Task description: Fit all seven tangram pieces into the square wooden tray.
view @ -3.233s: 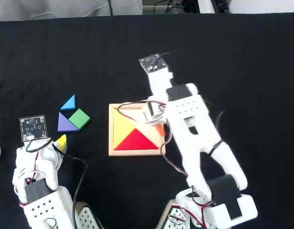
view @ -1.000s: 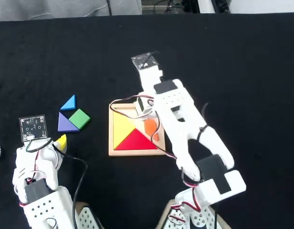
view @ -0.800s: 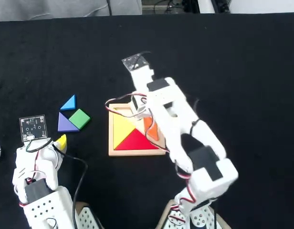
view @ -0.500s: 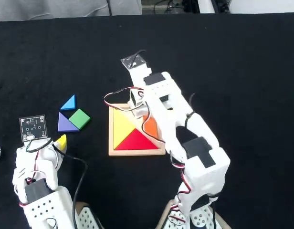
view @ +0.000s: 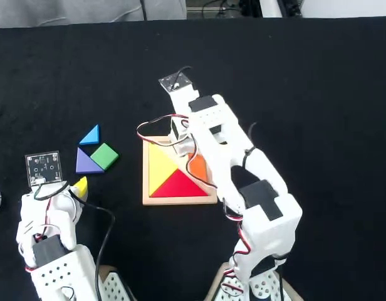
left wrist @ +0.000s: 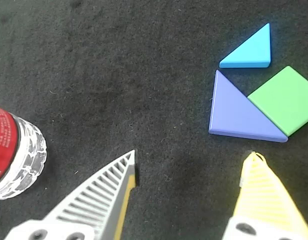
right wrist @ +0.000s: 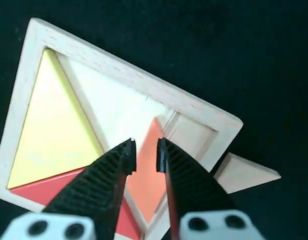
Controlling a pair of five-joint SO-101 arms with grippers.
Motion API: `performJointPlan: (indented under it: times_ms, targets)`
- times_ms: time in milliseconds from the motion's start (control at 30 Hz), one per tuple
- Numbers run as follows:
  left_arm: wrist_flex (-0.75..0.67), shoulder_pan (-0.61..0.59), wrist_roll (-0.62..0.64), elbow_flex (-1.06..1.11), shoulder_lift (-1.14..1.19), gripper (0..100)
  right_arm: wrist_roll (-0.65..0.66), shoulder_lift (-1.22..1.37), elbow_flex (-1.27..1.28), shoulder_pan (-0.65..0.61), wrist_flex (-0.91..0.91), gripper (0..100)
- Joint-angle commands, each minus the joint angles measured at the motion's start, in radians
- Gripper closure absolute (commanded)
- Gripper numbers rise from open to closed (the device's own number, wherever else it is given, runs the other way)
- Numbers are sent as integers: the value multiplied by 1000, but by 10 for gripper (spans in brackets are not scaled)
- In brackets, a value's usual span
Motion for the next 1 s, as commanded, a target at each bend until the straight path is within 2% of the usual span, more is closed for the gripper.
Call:
performJointPlan:
  times_ms: [0,233,433,533,967]
  targets:
    - [3,13,-12,18,-3,668,26,-10,-36,3,40,920]
    - [3,33,-12,18,-3,668,26,-117,28,-48,18,920]
    - [3,33,-12,18,-2,668,26,-131,71,-11,-78,920]
    - [3,33,-12,18,-2,668,74,-131,68,-9,-83,920]
    - [5,33,-12,18,-2,668,95,12,-18,21,-77,920]
